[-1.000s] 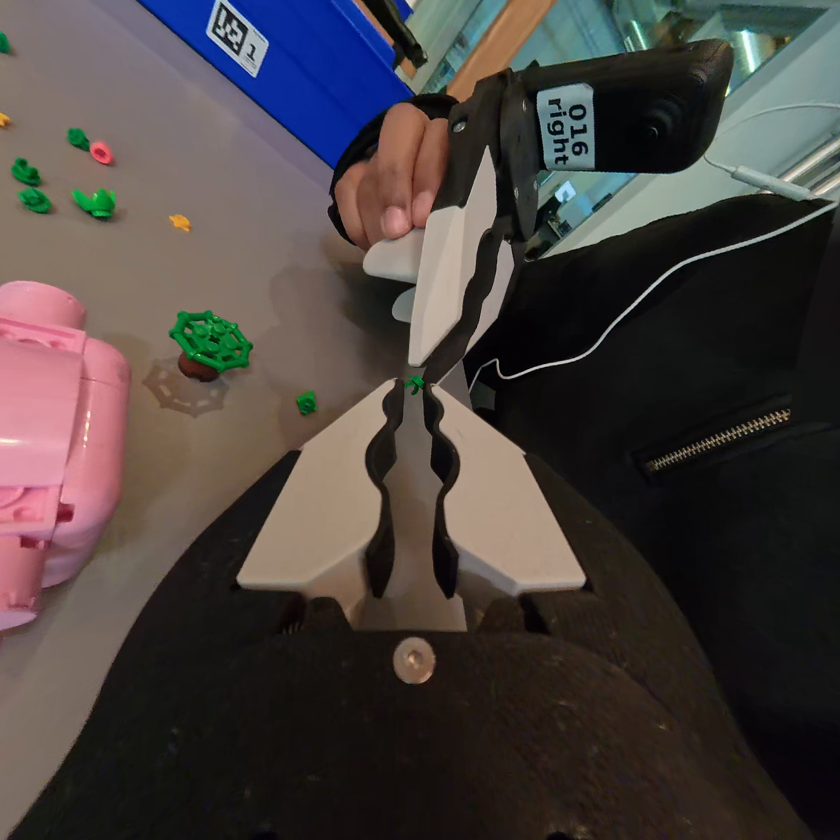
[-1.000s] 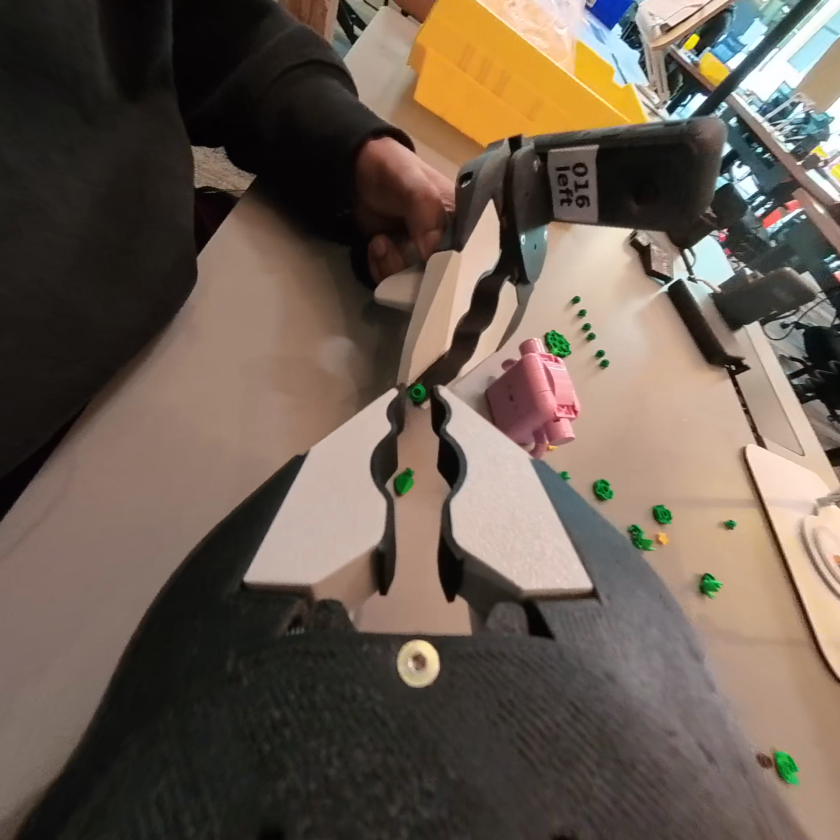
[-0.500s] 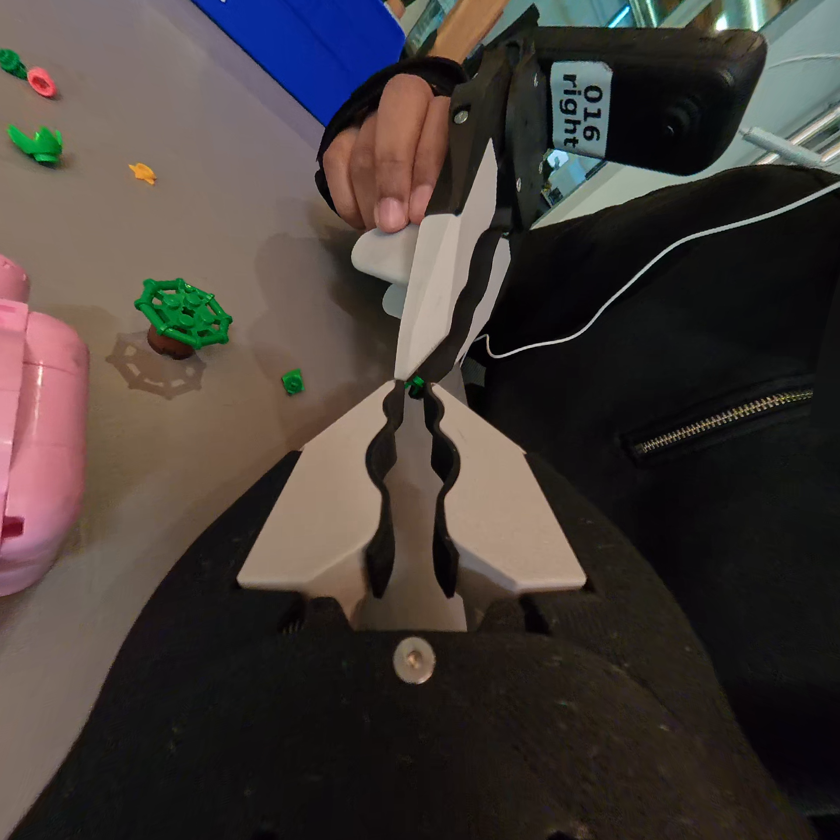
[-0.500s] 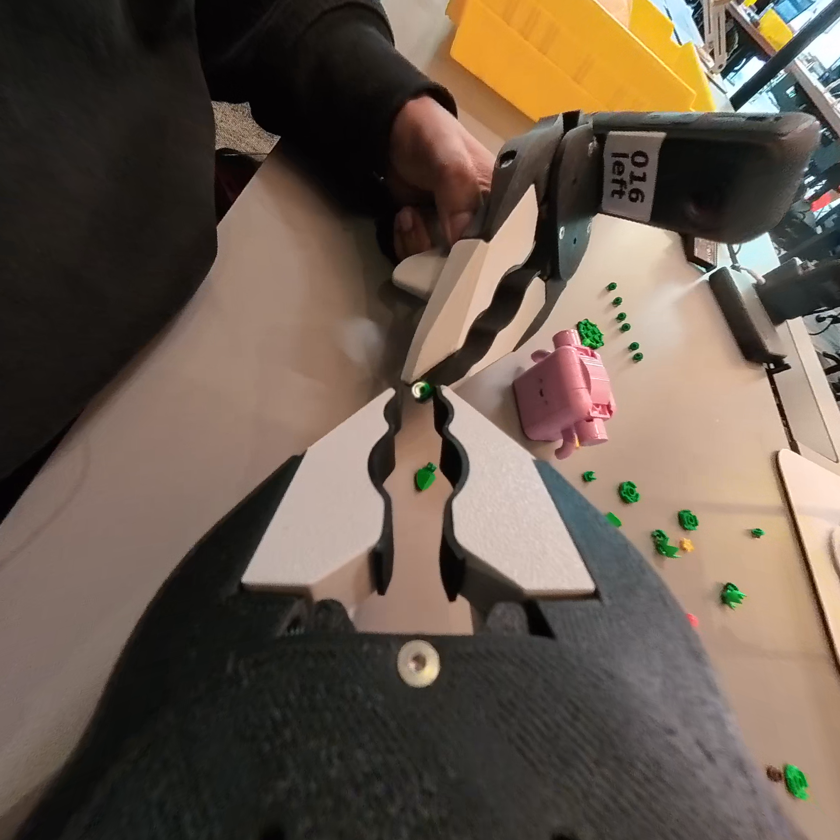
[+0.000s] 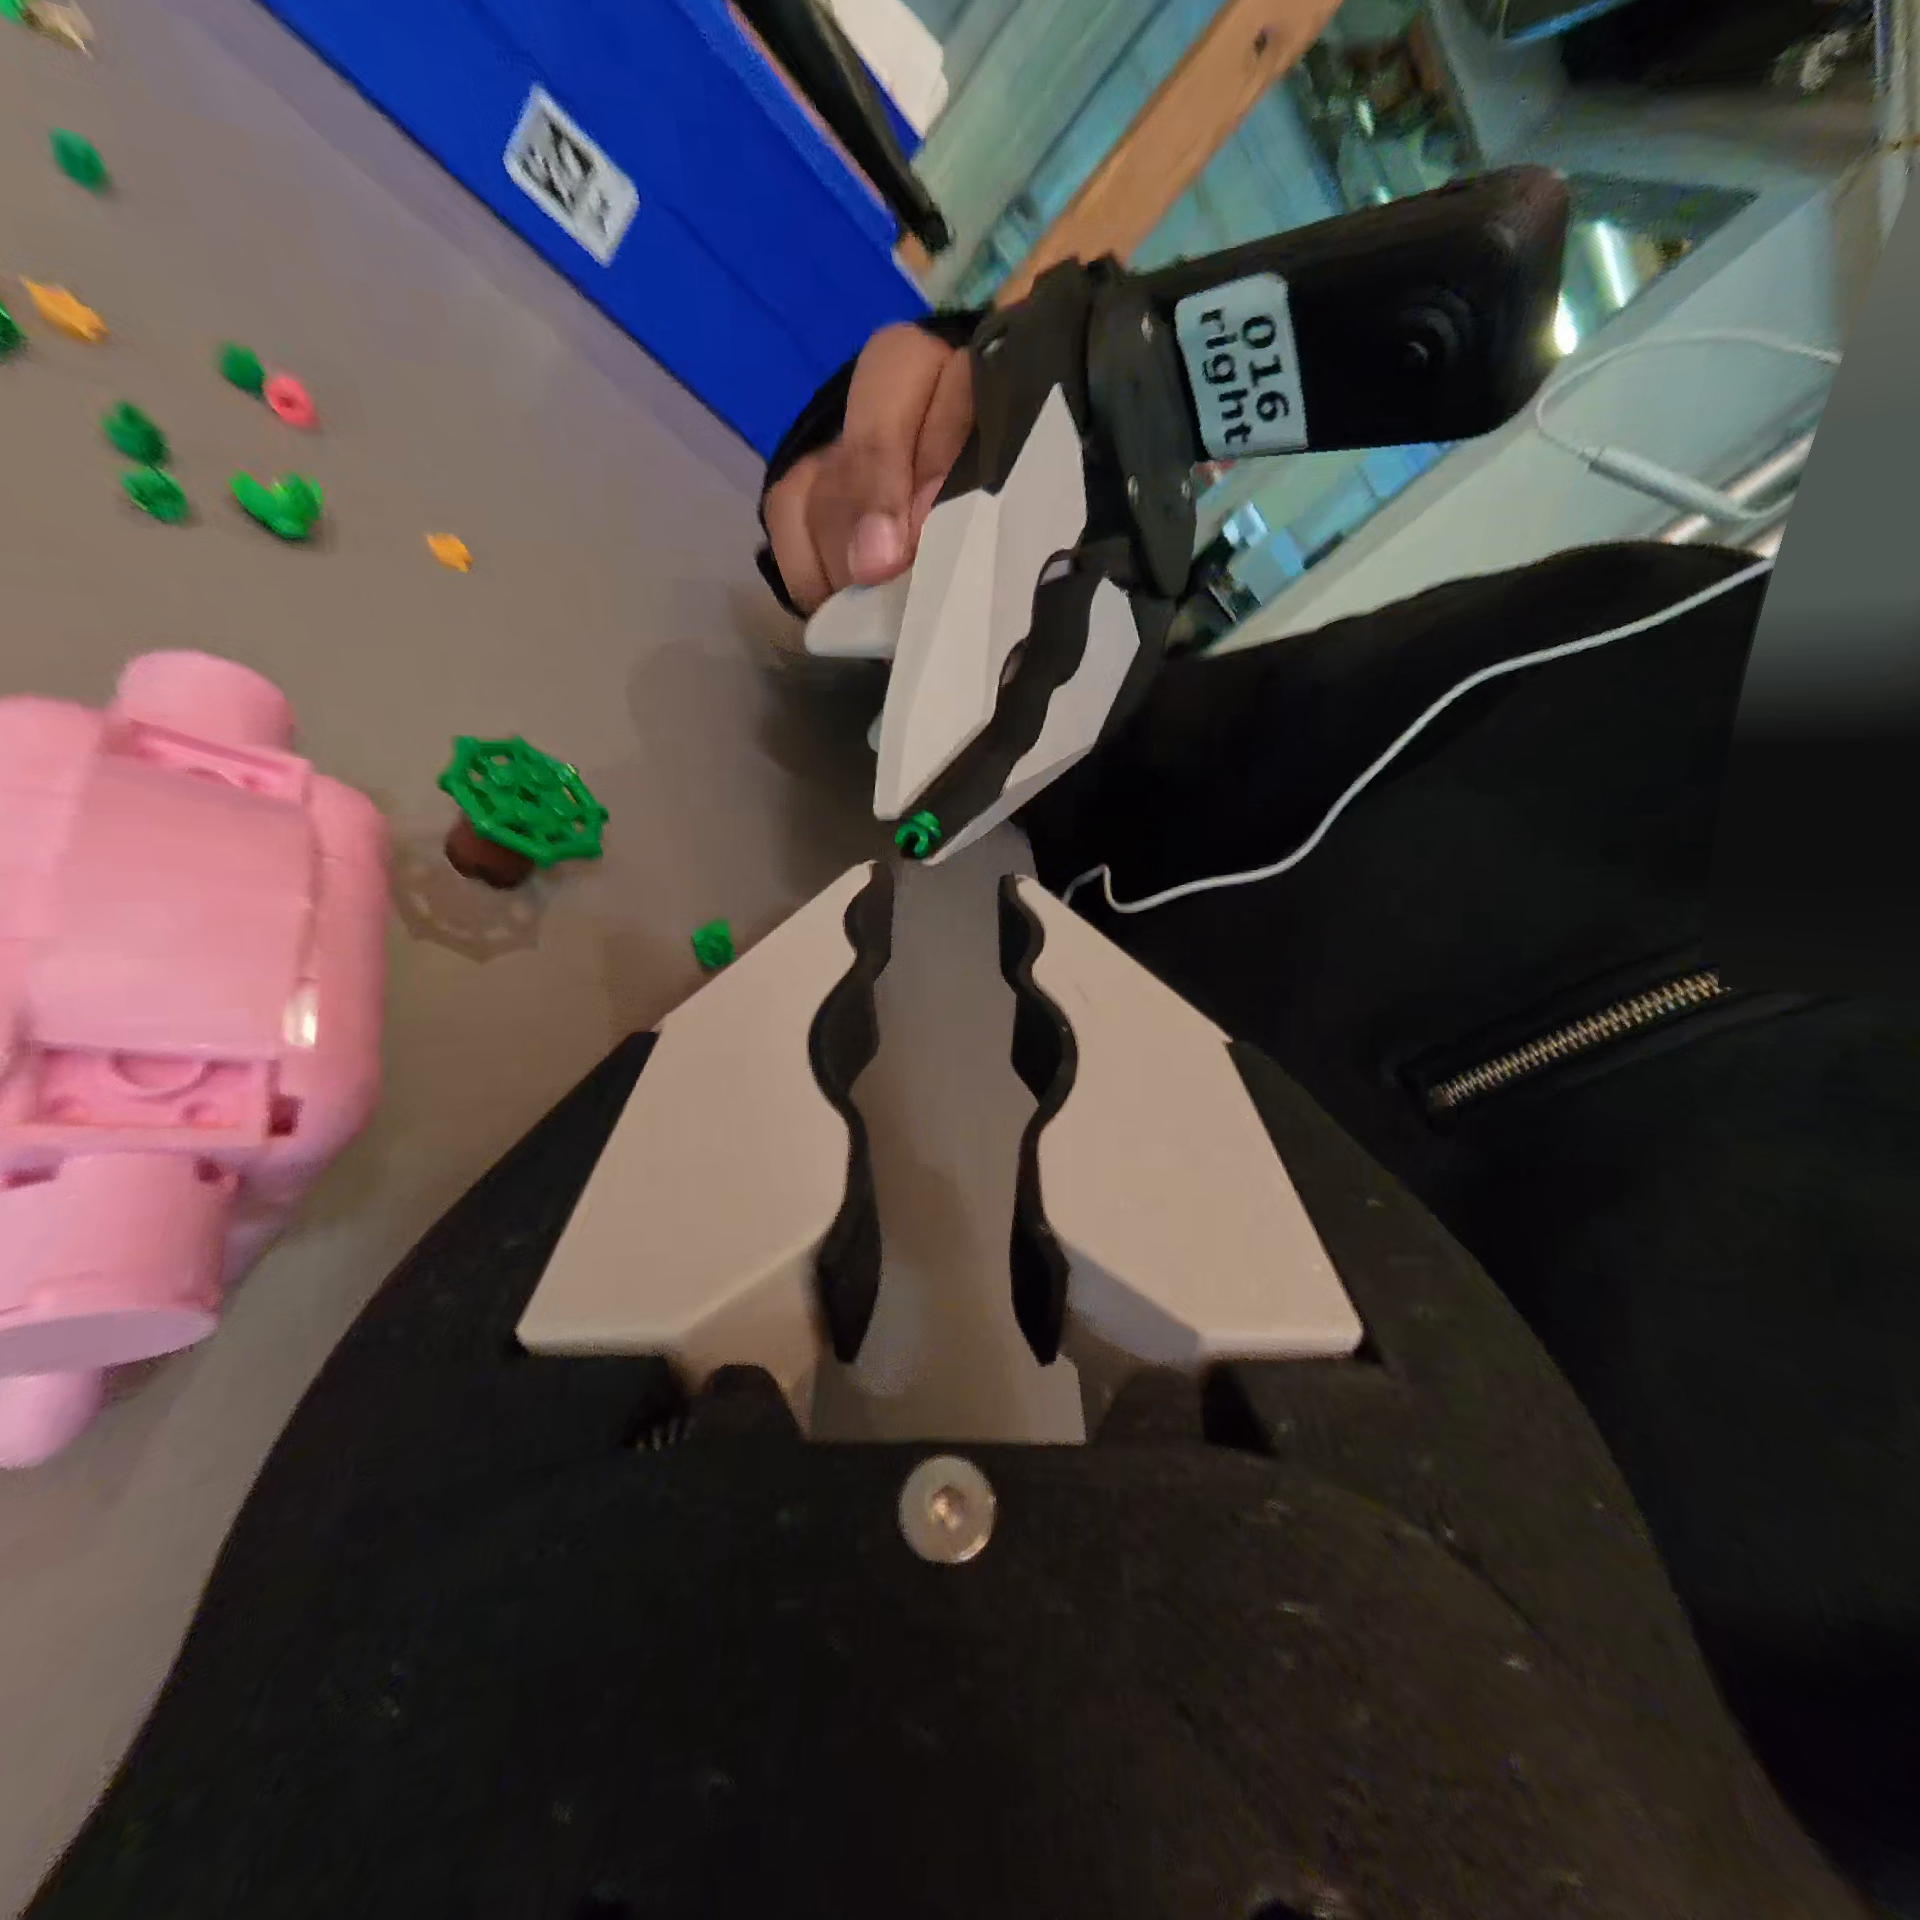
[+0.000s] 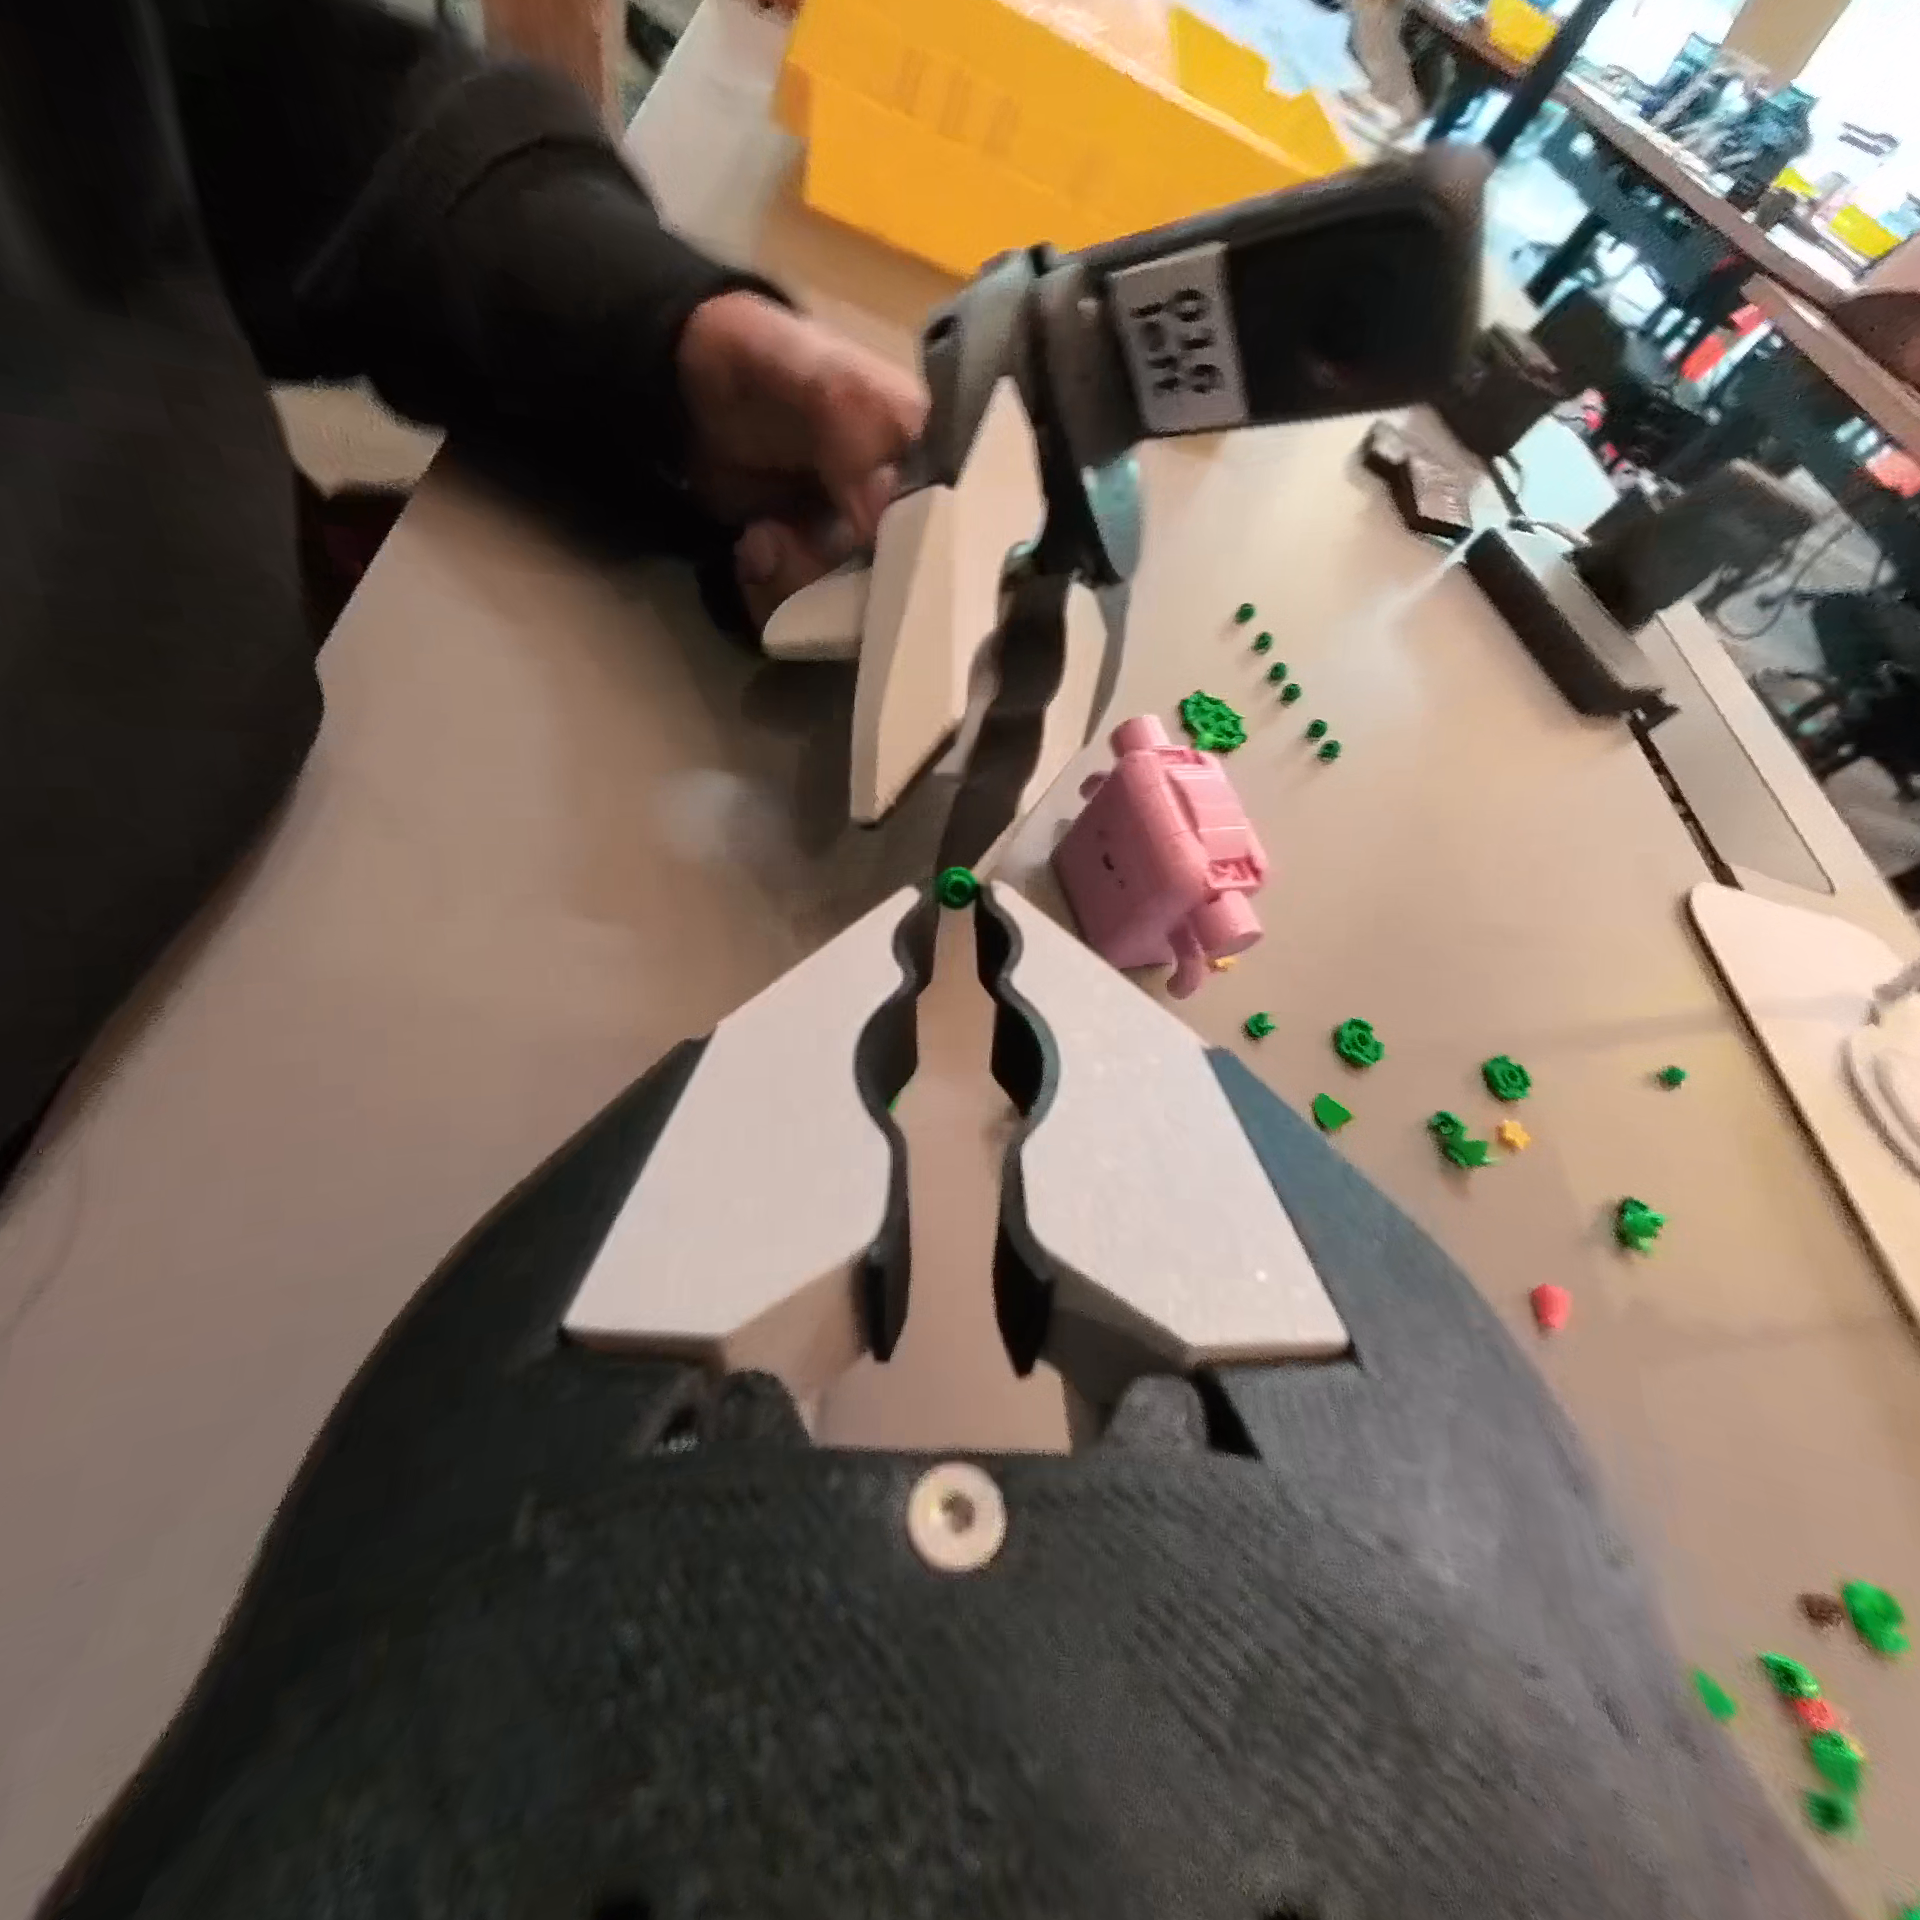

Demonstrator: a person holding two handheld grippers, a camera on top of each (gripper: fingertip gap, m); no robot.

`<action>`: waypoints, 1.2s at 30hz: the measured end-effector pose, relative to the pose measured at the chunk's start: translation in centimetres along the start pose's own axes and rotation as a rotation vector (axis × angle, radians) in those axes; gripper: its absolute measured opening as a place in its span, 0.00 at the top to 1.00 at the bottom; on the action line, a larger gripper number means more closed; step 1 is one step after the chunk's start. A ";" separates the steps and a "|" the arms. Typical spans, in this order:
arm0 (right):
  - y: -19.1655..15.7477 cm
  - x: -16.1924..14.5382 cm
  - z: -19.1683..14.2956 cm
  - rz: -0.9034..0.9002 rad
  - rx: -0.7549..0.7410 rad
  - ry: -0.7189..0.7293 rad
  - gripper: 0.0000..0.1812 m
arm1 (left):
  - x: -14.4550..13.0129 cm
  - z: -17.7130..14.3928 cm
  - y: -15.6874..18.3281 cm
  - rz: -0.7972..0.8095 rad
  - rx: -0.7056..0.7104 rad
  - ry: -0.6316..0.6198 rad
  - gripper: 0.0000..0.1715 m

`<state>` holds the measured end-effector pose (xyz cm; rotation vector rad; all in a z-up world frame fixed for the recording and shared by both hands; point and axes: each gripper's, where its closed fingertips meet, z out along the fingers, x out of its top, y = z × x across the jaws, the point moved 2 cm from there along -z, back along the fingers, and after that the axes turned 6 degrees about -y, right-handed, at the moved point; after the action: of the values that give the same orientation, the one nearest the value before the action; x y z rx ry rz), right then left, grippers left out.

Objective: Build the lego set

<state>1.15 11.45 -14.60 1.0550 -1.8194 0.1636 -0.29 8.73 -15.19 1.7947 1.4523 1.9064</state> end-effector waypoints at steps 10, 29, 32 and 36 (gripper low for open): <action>2.5 2.3 -1.2 0.591 0.215 0.356 0.97 | 3.4 -2.4 1.4 0.299 0.221 0.241 0.97; 2.1 2.3 -0.3 0.608 0.225 0.329 0.97 | 3.3 -2.0 1.5 0.301 0.225 0.234 0.99; 2.0 2.2 -0.3 0.619 0.239 0.326 0.97 | 3.3 -1.9 1.5 0.303 0.227 0.232 1.00; 1.8 2.2 -0.2 0.645 0.270 0.321 0.97 | 3.3 -1.8 1.5 0.301 0.223 0.229 1.00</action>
<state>-0.33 11.42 -12.17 0.5368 -1.8075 0.9318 -1.98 9.17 -11.54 2.0509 1.5993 2.2371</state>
